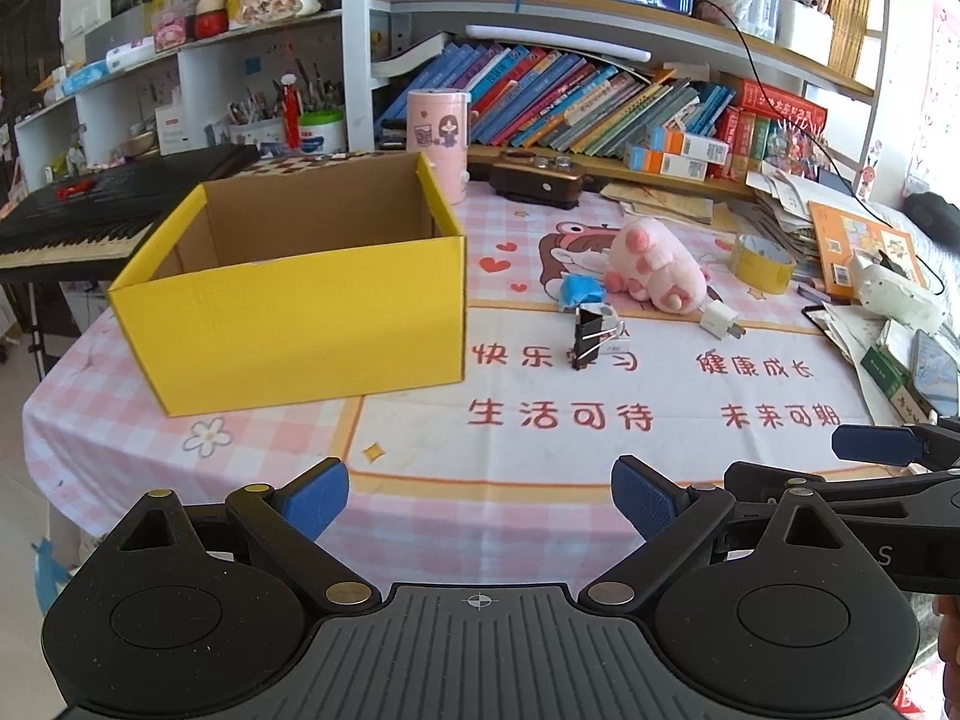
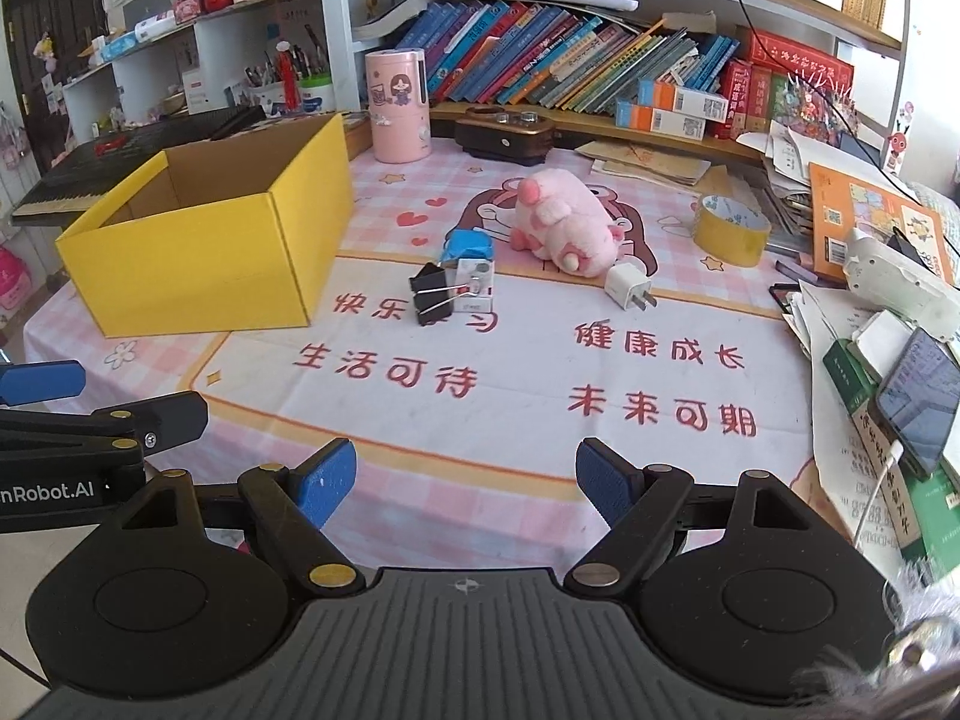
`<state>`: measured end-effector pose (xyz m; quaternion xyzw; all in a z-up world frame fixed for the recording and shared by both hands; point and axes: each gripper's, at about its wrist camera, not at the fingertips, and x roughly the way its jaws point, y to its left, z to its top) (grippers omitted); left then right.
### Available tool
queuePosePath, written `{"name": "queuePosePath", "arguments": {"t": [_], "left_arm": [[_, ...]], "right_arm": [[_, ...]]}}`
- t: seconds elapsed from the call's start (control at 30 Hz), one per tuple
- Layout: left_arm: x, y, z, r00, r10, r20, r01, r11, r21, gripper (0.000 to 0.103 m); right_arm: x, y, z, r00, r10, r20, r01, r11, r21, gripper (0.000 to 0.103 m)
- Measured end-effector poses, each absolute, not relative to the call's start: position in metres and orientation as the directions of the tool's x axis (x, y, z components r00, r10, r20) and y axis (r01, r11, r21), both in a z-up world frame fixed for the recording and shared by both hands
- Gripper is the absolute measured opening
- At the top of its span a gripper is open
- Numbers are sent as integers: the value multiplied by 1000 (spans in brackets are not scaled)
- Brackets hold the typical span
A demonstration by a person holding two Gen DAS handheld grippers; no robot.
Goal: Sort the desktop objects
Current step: 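Withdraw both tools from the box toward the white charger and binder clip, then grasp the white charger with the right tool while the left tool grasps the black binder clip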
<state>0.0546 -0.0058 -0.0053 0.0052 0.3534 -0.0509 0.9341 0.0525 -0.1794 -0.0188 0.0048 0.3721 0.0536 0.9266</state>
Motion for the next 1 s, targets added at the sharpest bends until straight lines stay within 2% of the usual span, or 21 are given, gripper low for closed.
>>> {"name": "queuePosePath", "arguments": {"t": [0.53, 1.0], "left_arm": [[116, -68, -14, 710, -97, -697, 126, 992, -9, 96], [159, -102, -26, 679, -58, -732, 70, 997, -15, 96]], "right_arm": [[120, -247, -29, 687, 106, -719, -66, 994, 84, 79], [179, -289, -48, 651, 144, -745, -87, 990, 115, 78]]}}
